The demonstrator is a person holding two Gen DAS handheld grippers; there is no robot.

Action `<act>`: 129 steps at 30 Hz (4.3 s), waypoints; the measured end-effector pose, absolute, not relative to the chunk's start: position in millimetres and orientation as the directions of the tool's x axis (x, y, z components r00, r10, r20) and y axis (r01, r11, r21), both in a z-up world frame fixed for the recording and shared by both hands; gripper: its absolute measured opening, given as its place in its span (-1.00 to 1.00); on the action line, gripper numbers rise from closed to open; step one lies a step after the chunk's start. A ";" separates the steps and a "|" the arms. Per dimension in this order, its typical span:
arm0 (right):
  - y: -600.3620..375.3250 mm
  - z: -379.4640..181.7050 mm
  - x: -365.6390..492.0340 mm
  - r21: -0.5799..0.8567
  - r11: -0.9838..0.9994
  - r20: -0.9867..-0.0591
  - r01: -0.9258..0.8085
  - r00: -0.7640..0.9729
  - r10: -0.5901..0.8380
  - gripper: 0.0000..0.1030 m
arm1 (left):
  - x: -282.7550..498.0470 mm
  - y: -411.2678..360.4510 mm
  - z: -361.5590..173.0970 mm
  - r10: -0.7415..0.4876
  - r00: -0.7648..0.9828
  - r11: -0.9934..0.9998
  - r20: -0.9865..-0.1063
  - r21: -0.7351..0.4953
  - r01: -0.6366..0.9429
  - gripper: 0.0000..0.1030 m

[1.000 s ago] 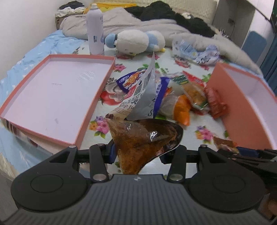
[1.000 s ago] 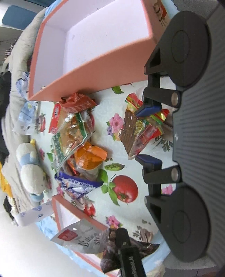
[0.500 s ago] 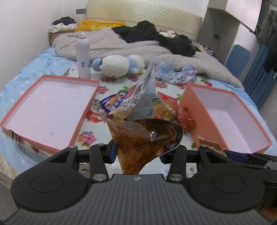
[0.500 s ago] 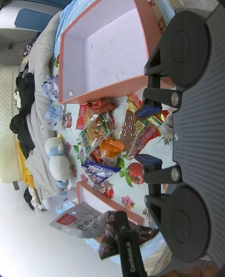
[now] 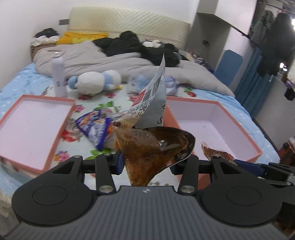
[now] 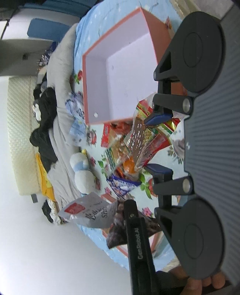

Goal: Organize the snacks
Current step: 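Lift the brown pouch with the left gripper while the right gripper grasps the red-wrapped snack, then carry both snacks over the pink box and open both grippers, then raise both grippers out of the pink box back over the pile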

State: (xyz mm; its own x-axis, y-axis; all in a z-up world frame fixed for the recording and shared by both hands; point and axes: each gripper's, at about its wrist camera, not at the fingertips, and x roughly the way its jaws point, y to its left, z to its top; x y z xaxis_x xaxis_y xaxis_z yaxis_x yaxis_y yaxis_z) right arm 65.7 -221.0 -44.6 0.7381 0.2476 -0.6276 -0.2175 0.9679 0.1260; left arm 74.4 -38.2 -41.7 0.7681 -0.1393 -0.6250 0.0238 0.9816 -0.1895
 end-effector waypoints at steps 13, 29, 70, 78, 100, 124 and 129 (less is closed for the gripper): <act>-272.7 -49.6 78.0 0.121 0.990 -0.616 -0.070 0.777 0.130 -0.05 | 118.6 -100.5 -46.7 -0.266 0.713 0.962 -0.649 -0.227 0.153 0.00; -322.4 -80.4 175.2 0.118 0.993 -0.645 0.003 0.761 0.074 -0.05 | 251.6 -161.7 -81.4 -0.335 0.619 0.942 -0.710 -0.245 0.228 0.00; -356.3 -103.7 216.1 0.169 0.982 -0.700 0.088 0.712 0.057 0.14 | 317.1 -179.2 -95.3 -0.344 0.596 0.936 -0.726 -0.213 0.281 0.47; -339.1 -73.9 165.3 0.179 0.982 -0.650 0.055 0.756 0.076 0.14 | 258.3 -157.1 -57.1 -0.351 0.646 0.935 -0.678 -0.214 0.284 0.47; -281.5 -42.7 54.1 0.176 0.983 -0.591 -0.054 0.793 0.149 0.14 | 94.5 -68.0 -22.1 -0.322 0.724 0.946 -0.610 -0.229 0.228 0.47; -220.6 -55.1 45.4 0.224 0.913 -0.578 -0.340 0.709 0.405 0.30 | 14.5 20.0 -41.0 -0.112 0.791 0.974 -0.602 -0.225 -0.033 0.52; -215.7 -60.1 45.5 0.225 0.907 -0.592 -0.356 0.690 0.418 0.30 | 16.1 24.9 -50.4 -0.103 0.774 0.971 -0.624 -0.231 -0.057 0.53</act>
State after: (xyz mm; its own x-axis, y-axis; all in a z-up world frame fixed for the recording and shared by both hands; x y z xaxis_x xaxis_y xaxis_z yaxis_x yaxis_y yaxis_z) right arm 45.5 -215.7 -60.1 0.6897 0.4177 -0.5915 -0.3562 0.9069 0.2251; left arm 16.1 24.9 -50.4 0.7744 -0.1026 -0.6243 -0.0575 0.9713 -0.2309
